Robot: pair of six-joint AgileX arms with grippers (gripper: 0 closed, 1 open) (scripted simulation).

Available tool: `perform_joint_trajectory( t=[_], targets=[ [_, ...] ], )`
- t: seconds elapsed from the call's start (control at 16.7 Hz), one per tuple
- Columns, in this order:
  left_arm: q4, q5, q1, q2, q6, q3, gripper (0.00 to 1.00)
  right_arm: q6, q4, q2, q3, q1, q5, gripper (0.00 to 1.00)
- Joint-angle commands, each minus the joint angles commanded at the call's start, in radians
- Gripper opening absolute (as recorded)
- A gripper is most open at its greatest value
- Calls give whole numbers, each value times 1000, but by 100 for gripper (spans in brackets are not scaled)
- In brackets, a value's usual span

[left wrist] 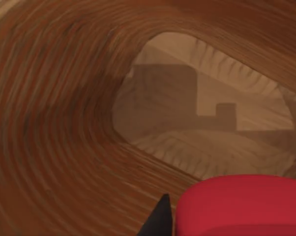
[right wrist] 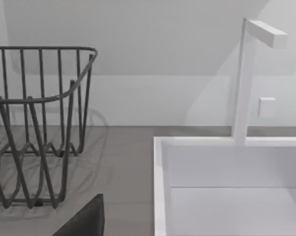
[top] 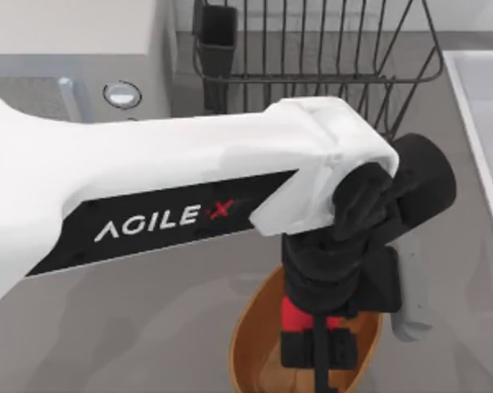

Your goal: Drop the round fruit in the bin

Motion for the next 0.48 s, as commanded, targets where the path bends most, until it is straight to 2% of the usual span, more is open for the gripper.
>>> perform_joint_trajectory(
  t=[0.48],
  targets=[
    [0, 0, 0, 0, 0, 0, 75, 0, 0, 0, 0, 0, 0, 100]
  ],
)
